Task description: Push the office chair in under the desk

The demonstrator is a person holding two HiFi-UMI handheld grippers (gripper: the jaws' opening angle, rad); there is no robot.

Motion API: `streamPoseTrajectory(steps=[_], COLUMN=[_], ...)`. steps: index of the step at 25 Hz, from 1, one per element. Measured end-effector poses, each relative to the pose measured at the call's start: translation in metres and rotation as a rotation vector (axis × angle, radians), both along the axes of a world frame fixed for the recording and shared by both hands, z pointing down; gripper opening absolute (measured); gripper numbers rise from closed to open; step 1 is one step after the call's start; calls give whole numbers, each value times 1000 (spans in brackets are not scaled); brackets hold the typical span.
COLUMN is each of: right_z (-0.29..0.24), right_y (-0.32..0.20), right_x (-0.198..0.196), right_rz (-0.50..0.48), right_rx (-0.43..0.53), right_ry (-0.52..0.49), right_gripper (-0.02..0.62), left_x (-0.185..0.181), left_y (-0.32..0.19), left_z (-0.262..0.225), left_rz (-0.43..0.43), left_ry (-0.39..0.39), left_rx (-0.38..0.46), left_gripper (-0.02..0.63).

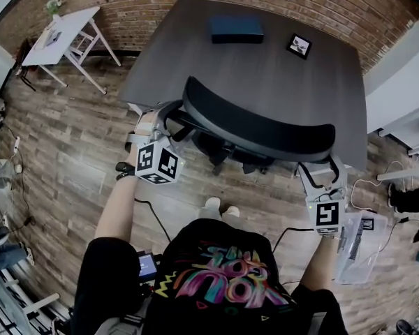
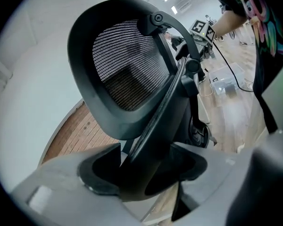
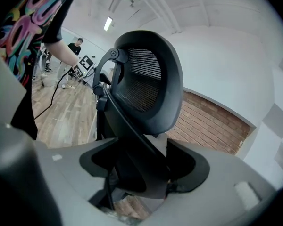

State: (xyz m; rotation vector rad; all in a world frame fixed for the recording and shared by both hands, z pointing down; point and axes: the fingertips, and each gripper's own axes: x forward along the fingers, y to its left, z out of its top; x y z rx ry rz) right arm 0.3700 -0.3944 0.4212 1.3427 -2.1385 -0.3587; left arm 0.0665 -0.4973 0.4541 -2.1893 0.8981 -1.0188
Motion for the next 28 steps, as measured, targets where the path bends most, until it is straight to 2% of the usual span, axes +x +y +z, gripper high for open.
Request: streamPoseTrajectory(steps=[10,14,17,22,28], right_z=[-6,-11,-18,-38,-81], right_y=[1,6,10,19,28], right_x=[-3,1,3,0,-4], right_rz=[-26,-29,-25,-23,-20], right_rx=[-43,-60,-48,-1,108], right_ry=[-100,-131,-164,-291,-426], right_gripper=[286,241,227,210,157], left_x=[-13,-16,-16,-20,-11], left_y=[3,12,21,39,57], left_z=[-2,-8,-15,-42,-97], left_rz=[-51,-91,-124,-170,-183], left_ry=[-3,63,159,372,737], left_rx=[-13,-27,-55,-102,-116], left_gripper=[311,307,291,250,221])
